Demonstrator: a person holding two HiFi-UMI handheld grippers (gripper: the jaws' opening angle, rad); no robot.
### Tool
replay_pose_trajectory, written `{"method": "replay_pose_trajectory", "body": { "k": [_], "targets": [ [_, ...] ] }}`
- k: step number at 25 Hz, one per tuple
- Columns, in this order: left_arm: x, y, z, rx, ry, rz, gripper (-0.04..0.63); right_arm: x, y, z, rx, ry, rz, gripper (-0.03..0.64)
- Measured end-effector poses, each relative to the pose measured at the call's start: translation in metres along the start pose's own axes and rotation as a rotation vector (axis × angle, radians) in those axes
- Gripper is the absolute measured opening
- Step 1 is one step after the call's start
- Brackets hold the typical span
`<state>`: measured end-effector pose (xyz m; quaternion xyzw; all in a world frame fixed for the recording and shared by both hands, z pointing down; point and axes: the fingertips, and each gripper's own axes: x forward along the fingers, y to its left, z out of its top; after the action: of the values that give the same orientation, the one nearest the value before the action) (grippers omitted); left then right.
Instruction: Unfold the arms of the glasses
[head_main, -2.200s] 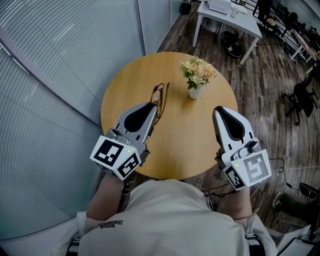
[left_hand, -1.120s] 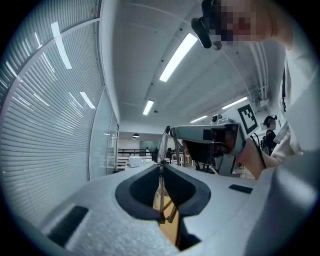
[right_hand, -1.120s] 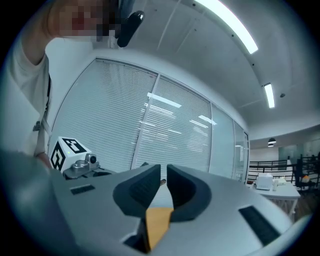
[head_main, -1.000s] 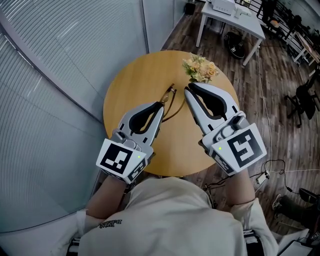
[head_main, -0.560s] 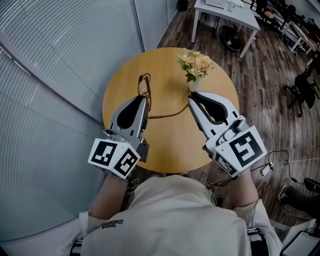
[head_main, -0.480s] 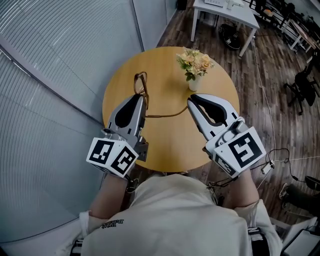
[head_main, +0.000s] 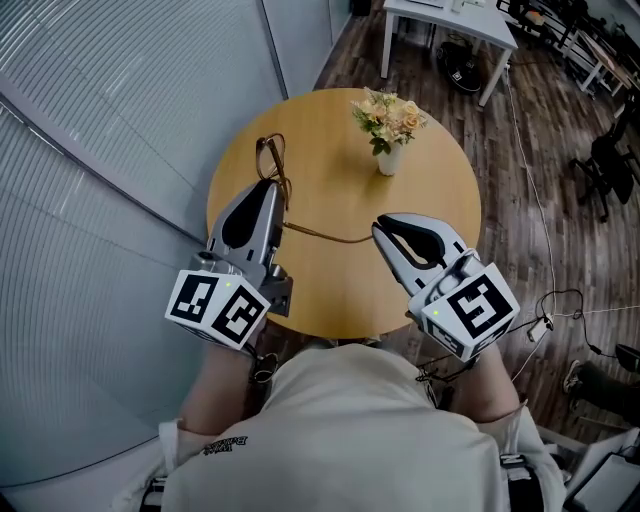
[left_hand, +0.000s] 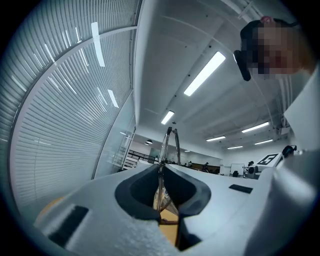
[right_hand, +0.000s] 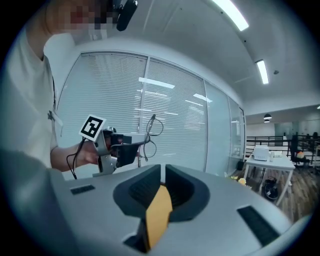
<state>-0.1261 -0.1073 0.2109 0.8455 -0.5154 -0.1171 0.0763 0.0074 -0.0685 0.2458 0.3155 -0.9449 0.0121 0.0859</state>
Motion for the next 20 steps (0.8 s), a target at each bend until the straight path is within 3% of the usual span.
{"method": "replay_pose_trajectory", "body": {
  "k": [5, 11, 20],
  "targets": [
    [-0.001, -0.004, -0.004, 0.043, 0.028, -0.009, 0.043, -0.003, 0.006, -0.003, -0.006, 0.007, 0.018, 0.035],
    [-0.003, -0.014, -0.015, 0.121, 0.070, -0.032, 0.043, -0.003, 0.021, 0.026, -0.160, -0.041, 0.057, 0.037],
    [-0.007, -0.033, -0.022, 0.150, 0.100, -0.075, 0.043, 0.025, 0.052, 0.011, -0.335, 0.144, 0.182, 0.038]
  ]
}}
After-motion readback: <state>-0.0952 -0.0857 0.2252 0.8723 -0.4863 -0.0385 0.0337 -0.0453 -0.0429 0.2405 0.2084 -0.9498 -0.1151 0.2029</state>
